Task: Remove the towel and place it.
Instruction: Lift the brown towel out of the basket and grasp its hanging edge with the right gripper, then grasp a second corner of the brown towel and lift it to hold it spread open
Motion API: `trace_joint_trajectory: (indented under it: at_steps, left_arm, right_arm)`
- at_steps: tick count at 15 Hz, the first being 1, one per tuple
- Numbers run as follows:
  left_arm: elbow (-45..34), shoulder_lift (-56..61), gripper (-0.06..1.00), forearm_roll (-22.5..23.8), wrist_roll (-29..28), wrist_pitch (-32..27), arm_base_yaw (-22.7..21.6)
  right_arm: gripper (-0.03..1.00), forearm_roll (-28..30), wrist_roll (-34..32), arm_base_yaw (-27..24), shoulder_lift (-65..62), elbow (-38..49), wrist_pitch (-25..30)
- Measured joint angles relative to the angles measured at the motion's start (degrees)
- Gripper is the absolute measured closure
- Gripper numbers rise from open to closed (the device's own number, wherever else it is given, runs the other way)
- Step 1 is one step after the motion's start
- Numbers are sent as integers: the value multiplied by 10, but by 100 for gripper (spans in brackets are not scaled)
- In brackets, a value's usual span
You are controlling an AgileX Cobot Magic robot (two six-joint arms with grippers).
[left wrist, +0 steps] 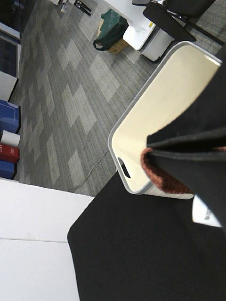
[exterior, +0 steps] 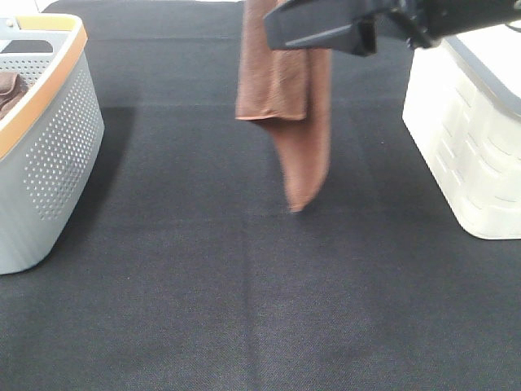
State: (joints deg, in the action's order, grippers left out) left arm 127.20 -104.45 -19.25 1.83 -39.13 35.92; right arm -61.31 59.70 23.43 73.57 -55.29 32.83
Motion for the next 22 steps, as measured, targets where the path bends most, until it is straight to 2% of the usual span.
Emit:
trace_joint_trajectory:
  at_steps: [7,10,11,12,13,17,20,22]
  left_arm:
    - [0,-22,94,3,-4,-1,0]
    - [0,-36,94,27,-5,-2,0]
    - [0,-38,94,33,-5,-2,0]
    - [0,-38,94,38,-5,-2,0]
    - [0,-38,94,42,-5,-2,0]
    - [0,-38,94,44,-5,-2,0]
    - [0,-38,94,66,-18,-2,0]
    - [0,-38,94,70,-32,-3,0]
  right_arm:
    - [23,2,-6,6,26,0,-16]
    - [24,105,-26,107,54,0,-160]
    - [24,120,-69,131,60,0,-202]
    - [24,128,-143,139,62,0,-240]
    - [24,142,-173,139,63,0,-251]
    - [27,191,-234,139,65,0,-245]
    - [28,255,-312,140,65,0,-211]
    - [28,300,-359,140,68,0,-209]
